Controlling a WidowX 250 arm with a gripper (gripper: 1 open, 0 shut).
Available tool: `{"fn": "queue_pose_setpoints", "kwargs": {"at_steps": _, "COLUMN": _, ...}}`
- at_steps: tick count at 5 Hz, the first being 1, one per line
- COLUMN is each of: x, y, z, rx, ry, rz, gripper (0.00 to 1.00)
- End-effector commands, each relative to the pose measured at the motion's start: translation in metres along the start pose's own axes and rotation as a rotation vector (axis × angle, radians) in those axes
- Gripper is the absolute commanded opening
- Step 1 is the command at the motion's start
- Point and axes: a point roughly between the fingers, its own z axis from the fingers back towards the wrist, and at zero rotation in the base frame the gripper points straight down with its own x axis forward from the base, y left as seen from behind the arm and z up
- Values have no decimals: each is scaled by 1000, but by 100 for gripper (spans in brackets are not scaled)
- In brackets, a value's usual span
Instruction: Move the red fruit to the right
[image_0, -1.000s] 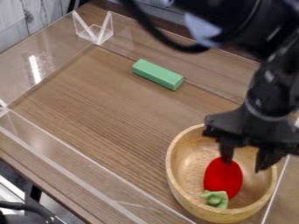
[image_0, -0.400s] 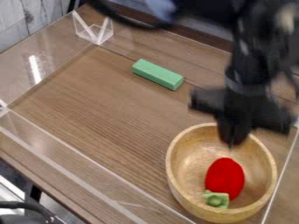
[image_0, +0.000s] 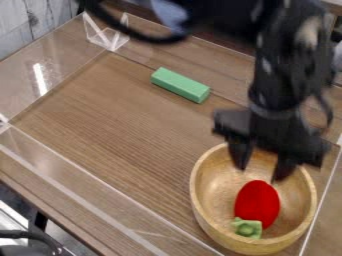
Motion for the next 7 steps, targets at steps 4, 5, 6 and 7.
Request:
{"fn": "queue_pose_setpoints", "kwargs": {"at_steps": 4, "x": 18, "y": -13, "z": 6, "rx": 12, "ry": -56, "rz": 107, "gripper": 0}}
{"fn": "queue_pose_setpoints", "kwargs": {"at_steps": 5, "x": 45, "y": -19, "z": 35, "rx": -36, "ry": -117, "rz": 33, "gripper": 0}}
{"fn": "queue_pose_setpoints", "kwargs": {"at_steps": 6, "x": 69, "y": 1, "z": 41, "rx": -35, "ry": -174, "rz": 44, "gripper": 0}}
{"fn": "queue_pose_setpoints", "kwargs": {"at_steps": 7, "x": 87, "y": 26, "z": 36, "rx": -10, "ry": -207, "rz": 93, "gripper": 0}}
